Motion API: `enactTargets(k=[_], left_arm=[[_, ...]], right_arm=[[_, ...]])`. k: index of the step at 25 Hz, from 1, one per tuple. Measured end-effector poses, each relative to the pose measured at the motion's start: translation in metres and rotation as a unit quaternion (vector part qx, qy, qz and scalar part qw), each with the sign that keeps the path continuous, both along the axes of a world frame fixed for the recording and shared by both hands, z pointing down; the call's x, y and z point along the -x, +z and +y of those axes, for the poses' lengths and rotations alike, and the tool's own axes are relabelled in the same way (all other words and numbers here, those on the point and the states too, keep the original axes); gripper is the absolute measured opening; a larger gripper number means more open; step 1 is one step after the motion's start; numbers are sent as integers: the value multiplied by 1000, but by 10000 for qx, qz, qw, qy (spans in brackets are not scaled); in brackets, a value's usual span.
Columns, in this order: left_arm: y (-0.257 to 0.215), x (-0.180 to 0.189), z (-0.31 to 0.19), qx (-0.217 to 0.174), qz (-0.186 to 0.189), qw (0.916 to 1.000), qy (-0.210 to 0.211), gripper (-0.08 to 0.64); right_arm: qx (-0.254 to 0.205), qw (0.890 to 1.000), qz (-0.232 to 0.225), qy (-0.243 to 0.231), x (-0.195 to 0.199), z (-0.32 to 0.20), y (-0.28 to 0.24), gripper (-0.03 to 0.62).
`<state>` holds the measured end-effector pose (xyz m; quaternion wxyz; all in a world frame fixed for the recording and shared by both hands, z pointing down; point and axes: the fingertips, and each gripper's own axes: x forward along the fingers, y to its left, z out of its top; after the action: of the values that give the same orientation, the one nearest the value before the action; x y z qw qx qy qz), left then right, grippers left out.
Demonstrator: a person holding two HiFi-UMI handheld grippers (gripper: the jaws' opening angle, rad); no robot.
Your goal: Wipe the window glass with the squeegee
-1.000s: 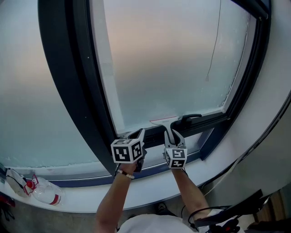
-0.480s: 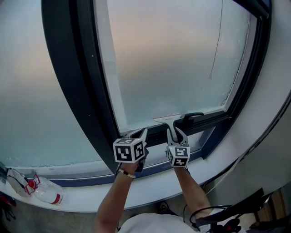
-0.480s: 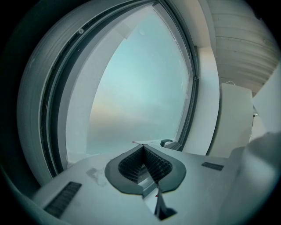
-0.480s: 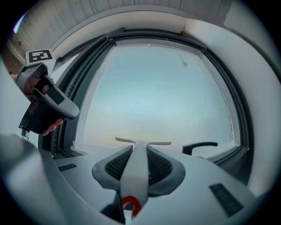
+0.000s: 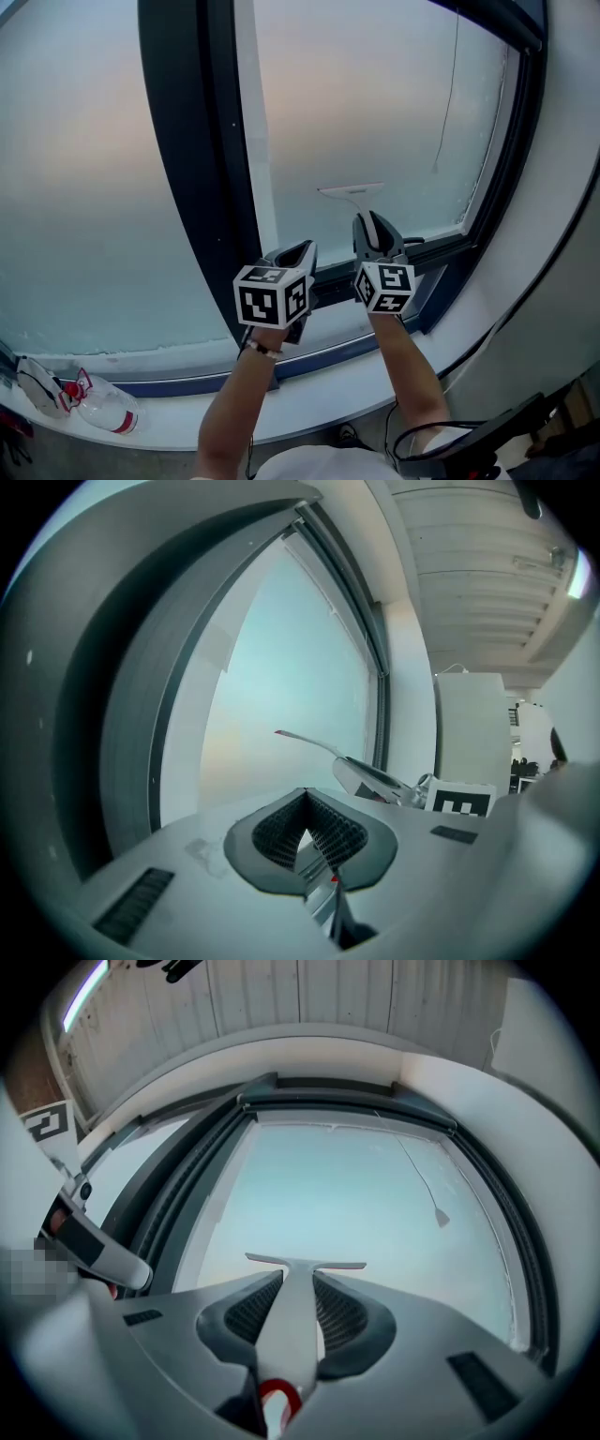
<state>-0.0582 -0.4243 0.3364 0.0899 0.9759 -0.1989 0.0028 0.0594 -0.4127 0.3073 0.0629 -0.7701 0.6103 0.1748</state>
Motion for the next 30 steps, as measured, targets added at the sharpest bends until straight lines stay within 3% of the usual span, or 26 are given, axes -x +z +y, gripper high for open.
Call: enactTargets(k=[5,17,21,30], left_arm=[[-55,23,12,-422,168,9989,143,0],[-174,78,9,-1135,708,9908,-206,0],[-180,89,5,-1156,759,9898,-341,0],[-173,96,-4,-1112,794,9899,-387,0]], right_arm=[[-493,9988,-34,-42,26,3,-81,87],[-1583,9840,721,-389,101,0,-303,87],[-1607,9820,916,-378,122,-21,-341,87],[-1637,9829,786,-294,127,-56,-371,87]])
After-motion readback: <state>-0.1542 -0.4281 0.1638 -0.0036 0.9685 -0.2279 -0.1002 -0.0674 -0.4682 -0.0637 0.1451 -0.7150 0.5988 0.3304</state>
